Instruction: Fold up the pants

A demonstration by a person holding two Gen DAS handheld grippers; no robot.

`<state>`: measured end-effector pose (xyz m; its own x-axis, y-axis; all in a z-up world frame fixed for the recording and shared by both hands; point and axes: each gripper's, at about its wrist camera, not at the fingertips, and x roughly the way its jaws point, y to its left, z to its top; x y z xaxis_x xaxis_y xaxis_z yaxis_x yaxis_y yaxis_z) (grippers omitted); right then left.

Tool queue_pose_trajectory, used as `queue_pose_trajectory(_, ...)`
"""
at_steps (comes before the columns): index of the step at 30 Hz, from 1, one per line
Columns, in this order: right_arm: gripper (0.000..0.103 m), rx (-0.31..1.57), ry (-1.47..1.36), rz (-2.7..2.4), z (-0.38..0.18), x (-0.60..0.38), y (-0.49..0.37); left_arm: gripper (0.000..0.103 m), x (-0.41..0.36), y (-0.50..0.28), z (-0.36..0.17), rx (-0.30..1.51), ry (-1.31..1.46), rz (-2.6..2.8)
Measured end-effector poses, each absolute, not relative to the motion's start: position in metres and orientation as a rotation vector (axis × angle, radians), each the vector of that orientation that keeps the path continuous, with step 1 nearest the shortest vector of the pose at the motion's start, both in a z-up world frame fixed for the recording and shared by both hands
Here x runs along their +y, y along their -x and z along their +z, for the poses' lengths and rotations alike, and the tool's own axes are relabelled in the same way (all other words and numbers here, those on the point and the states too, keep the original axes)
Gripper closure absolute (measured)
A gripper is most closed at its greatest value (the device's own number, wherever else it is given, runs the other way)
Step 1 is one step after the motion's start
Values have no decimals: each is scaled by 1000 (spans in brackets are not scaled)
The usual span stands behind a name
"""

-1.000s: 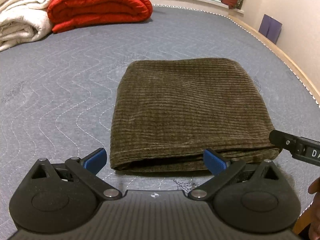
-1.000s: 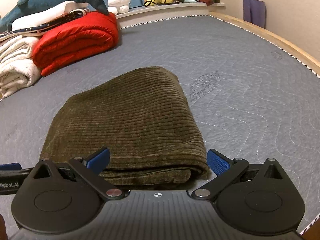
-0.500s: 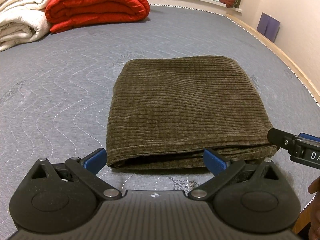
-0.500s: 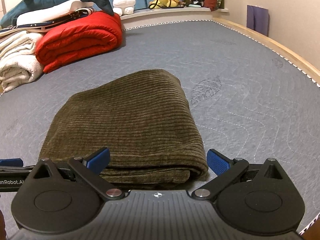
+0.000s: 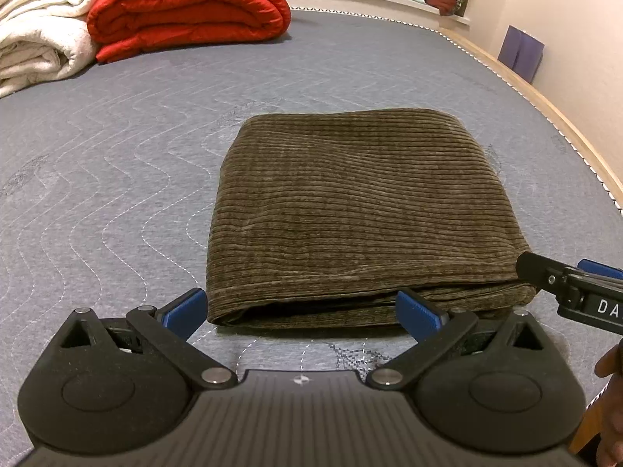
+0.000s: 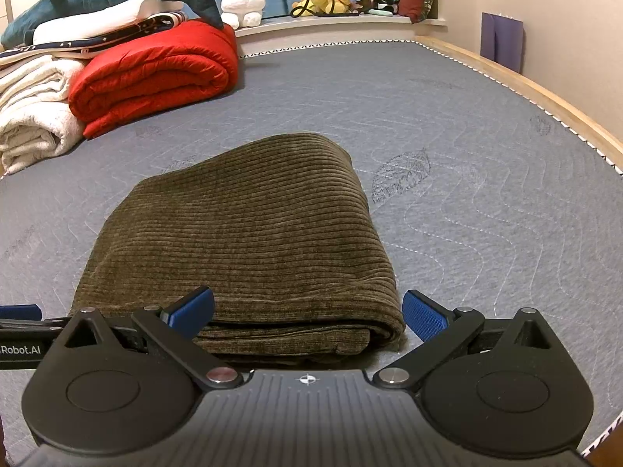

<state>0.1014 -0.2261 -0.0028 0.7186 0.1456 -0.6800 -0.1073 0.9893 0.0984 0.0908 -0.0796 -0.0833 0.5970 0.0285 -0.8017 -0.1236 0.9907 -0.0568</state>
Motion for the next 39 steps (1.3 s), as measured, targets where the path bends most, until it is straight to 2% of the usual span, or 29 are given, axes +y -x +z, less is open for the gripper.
queue_pose_trajectory(39, 1, 755, -54, 137, -3, -226, -102, 0, -76, -93, -86, 932, 93, 62)
